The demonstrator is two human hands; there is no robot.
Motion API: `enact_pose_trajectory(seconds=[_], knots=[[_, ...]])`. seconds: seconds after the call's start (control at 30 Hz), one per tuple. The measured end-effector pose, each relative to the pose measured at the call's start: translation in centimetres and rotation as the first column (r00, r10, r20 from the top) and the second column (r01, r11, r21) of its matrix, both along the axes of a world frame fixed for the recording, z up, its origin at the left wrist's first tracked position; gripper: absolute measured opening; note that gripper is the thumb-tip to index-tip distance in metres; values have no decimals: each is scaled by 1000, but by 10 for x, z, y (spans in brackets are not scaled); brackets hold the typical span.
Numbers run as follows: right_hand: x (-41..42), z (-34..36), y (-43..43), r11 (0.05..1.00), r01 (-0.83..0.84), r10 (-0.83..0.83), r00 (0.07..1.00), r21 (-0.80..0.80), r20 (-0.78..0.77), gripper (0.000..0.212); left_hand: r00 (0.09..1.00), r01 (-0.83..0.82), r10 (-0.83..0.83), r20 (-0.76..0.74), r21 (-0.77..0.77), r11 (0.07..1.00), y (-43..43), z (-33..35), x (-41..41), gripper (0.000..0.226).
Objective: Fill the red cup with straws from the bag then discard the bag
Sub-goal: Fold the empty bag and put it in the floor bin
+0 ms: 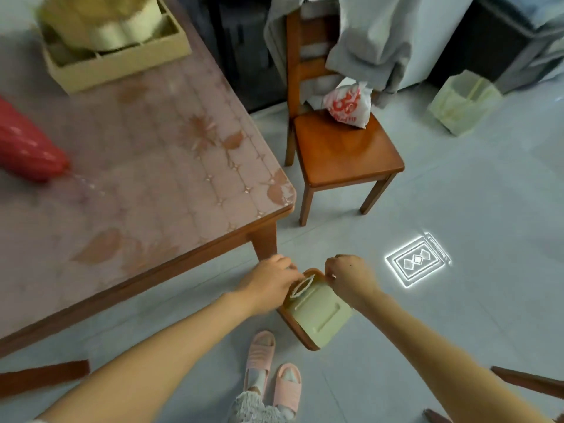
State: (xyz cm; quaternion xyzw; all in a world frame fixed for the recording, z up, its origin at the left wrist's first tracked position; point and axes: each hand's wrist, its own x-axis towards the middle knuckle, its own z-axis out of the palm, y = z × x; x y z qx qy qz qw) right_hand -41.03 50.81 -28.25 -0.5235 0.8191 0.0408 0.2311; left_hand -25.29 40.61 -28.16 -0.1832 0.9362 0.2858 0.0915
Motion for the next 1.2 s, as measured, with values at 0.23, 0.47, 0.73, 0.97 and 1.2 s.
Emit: enact_pose_trajectory(seconds=[0.23, 0.47, 0.73, 0.97, 1.2], knots=[[25, 146, -13, 987, -23, 28, 999, -158, 29, 21, 965, -128, 83, -250, -170, 977, -18, 152, 39, 30], [31, 73, 1, 988, 152, -152, 986, 9, 74, 21, 957, -145, 108, -269, -124, 982, -14, 116, 31, 26], [28, -144, 51, 940, 331, -338, 936, 86, 101, 34, 984, -36, 35, 173, 2, 999, 12, -141, -7, 25], [28, -311, 70, 966, -126, 126, 992, 226, 13, 72, 950, 179, -137, 281, -133, 975, 26, -333, -43, 34], [-7, -385, 64, 858, -437, 467, 882, 268, -56, 96, 910, 311, -242, 337, -169, 935, 21, -411, -78, 30]])
